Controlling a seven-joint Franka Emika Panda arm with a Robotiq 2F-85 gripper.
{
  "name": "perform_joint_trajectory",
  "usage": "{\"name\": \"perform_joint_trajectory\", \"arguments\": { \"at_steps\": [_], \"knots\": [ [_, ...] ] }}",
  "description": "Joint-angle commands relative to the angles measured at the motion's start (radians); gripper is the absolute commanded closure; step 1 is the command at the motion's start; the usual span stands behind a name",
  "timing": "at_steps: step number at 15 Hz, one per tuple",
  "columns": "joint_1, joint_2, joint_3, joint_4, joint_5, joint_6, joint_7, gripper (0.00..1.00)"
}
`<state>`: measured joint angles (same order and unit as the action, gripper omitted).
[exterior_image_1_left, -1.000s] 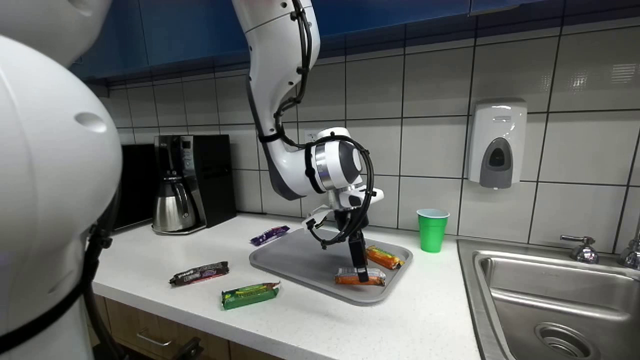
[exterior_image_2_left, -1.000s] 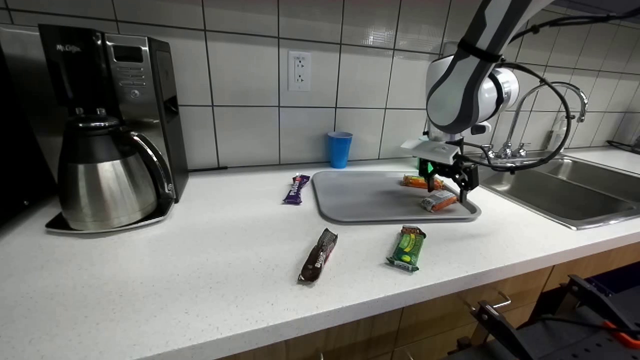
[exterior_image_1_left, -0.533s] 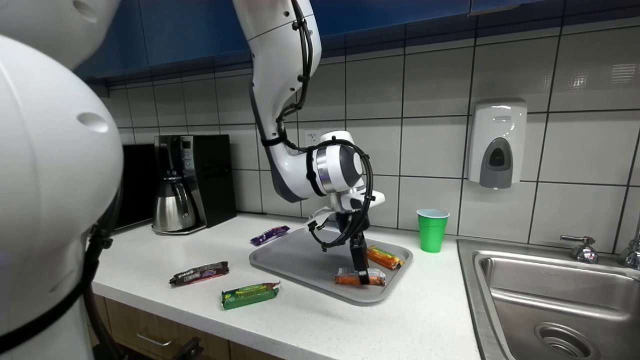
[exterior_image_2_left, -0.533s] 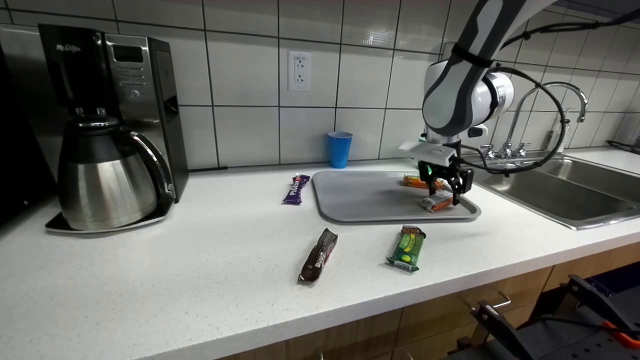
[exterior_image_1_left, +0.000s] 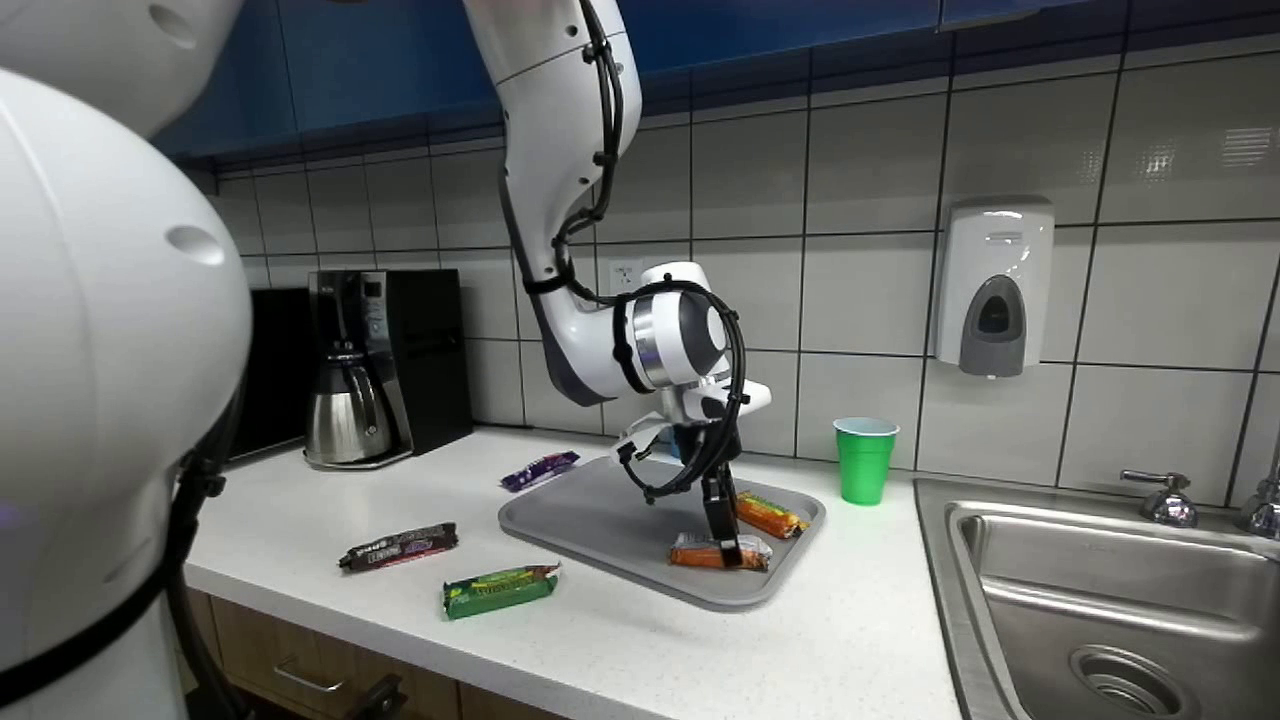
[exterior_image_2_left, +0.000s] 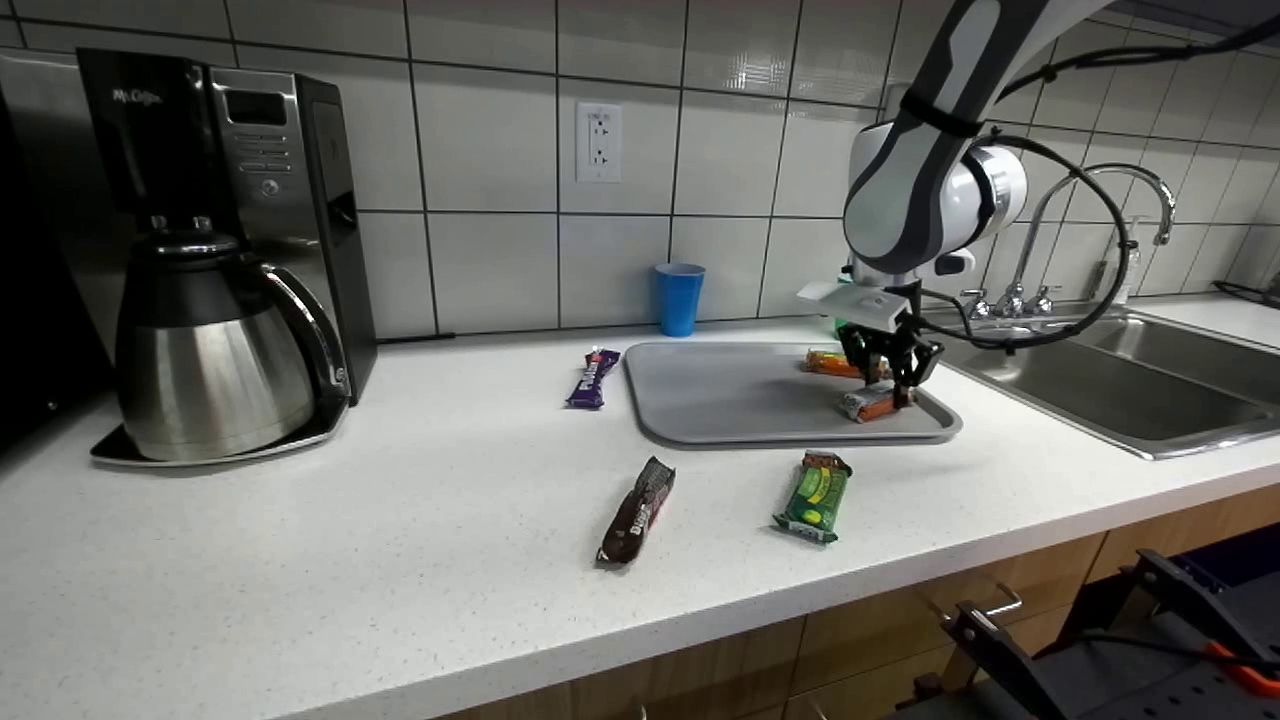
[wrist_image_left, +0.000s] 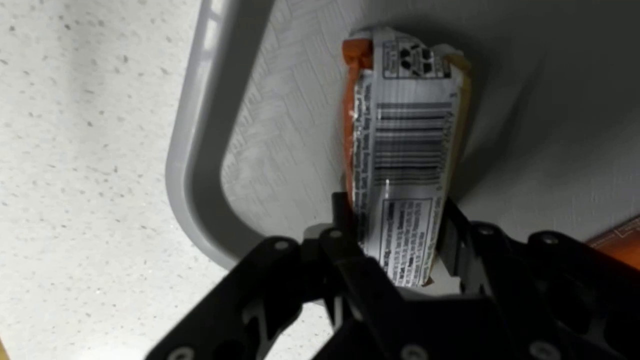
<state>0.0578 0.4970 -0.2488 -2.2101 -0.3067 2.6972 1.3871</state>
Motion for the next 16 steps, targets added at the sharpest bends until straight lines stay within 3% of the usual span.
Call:
{"name": "perform_joint_trajectory", "arguments": {
  "at_steps": [1,16],
  "knots": [
    [0.028,-0.021,-0.024,-0.008,0.016,0.012,-0.034,0.83],
    [0.085,-0.178,-0.05,-0.125,-0.025,0.013,-0.038,0.83]
  ]
}}
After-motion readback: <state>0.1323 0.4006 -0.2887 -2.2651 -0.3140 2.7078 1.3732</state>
